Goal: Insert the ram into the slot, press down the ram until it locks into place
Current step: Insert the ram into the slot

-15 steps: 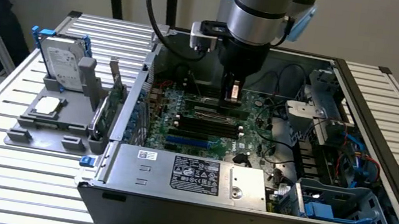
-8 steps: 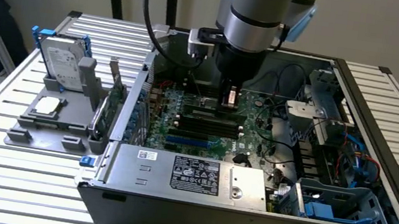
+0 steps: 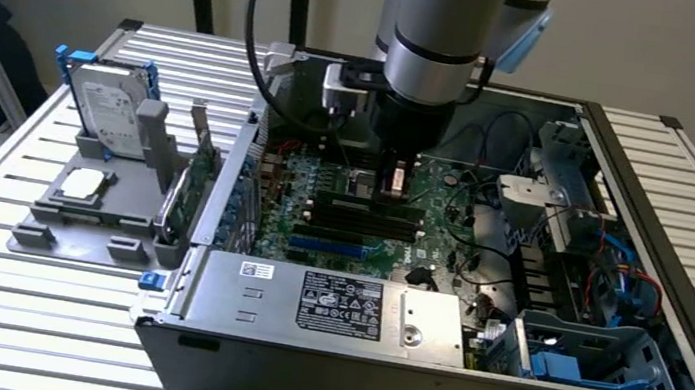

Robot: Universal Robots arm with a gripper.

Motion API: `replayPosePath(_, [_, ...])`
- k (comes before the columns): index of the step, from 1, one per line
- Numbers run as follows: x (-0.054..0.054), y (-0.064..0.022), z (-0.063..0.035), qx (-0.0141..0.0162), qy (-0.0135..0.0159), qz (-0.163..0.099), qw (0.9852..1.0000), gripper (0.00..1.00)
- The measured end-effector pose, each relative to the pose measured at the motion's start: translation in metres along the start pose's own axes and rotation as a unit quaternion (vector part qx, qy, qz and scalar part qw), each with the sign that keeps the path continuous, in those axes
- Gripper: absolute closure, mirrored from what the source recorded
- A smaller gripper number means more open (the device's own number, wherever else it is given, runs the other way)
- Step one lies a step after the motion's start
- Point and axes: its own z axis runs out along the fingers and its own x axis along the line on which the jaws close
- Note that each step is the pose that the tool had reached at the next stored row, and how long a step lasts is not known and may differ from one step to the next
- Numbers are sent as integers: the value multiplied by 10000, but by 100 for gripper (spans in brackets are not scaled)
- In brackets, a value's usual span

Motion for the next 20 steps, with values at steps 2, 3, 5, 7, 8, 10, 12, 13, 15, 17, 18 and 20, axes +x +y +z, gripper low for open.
replayPosePath(2, [1,2,37,11,0,0,10000,87])
replayPosePath(3, [1,3,54,16,0,0,10000,87])
replayPosePath(5, [2,6,91,26,0,0,10000,87])
replayPosePath(7, [3,8,128,33,1,0,10000,87])
replayPosePath(8, [3,7,141,34,-1,-1,10000,87])
replayPosePath(10, [3,7,142,34,0,-1,10000,87])
replayPosePath(12, [3,8,142,33,2,0,10000,87])
replayPosePath(13, [2,7,146,34,4,0,10000,87])
replayPosePath(15, [-1,8,153,39,17,1,10000,87])
replayPosePath(17, [-10,8,161,58,40,0,10000,87])
replayPosePath(18, [-16,8,165,67,49,1,10000,87])
replayPosePath(20, [-31,10,170,78,62,1,10000,87])
